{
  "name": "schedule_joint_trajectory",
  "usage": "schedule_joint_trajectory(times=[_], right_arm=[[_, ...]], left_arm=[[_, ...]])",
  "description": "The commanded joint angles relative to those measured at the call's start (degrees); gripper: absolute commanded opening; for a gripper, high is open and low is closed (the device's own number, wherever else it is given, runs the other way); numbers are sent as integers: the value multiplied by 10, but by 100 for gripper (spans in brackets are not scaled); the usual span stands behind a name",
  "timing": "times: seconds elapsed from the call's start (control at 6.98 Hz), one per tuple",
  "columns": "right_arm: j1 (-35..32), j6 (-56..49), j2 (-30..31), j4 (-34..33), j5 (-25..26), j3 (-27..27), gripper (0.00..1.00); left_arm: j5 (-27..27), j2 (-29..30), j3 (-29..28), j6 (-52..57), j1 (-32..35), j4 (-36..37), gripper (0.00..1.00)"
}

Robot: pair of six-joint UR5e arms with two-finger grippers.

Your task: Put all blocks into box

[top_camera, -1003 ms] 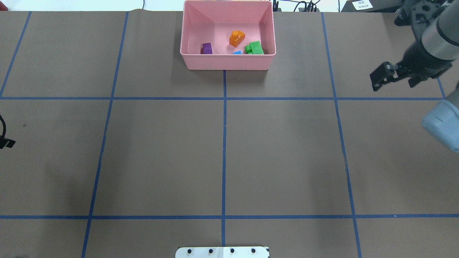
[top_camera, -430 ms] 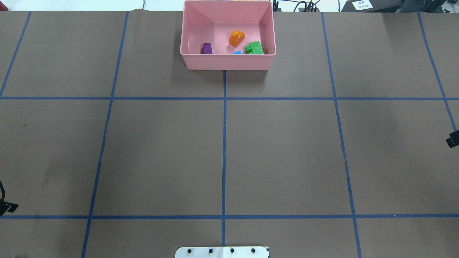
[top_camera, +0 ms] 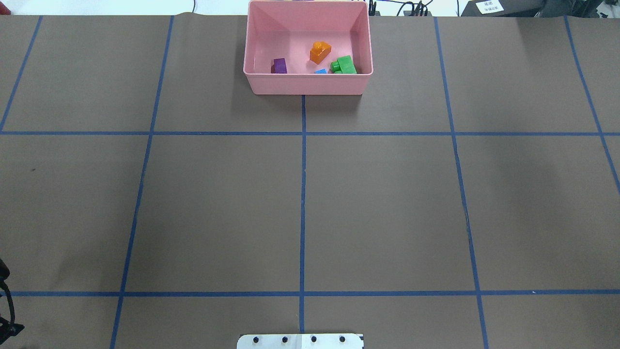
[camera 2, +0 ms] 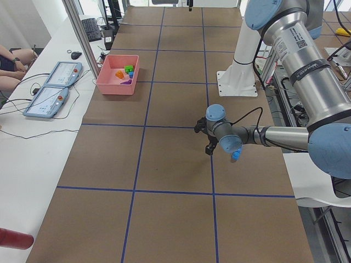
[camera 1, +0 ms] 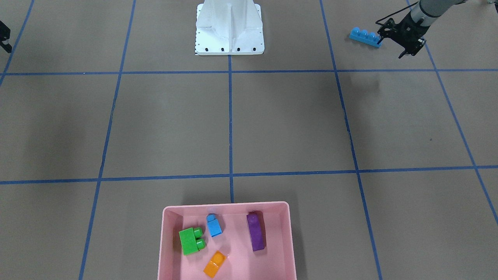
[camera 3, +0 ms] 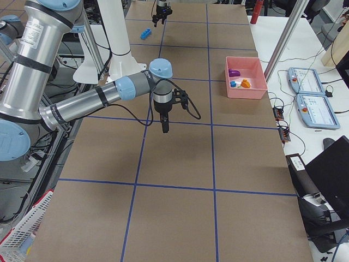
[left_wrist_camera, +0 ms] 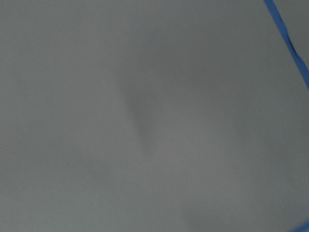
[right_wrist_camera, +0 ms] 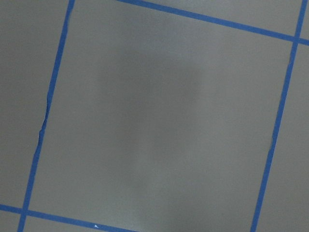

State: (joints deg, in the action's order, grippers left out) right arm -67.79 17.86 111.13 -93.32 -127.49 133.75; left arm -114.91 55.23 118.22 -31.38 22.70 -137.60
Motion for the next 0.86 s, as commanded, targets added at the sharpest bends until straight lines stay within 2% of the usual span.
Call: schedule_joint_trajectory(times=[0.0, 0.14, 0.43, 0.72], right_arm=[[-22, -28, 29, 13, -6, 0, 100], [-24, -30, 30, 13, -8, -1, 100], [-24, -30, 30, 12, -9, -1, 100], [-26, -29, 30, 12, -13, -1, 100]], left_arm=[[92, -29, 20, 2, -118, 0, 100], [147, -37, 21, 1, -179, 1, 100], [177, -42, 24, 4, -243, 0, 100], [183, -43, 29, 4, -278, 1, 100]])
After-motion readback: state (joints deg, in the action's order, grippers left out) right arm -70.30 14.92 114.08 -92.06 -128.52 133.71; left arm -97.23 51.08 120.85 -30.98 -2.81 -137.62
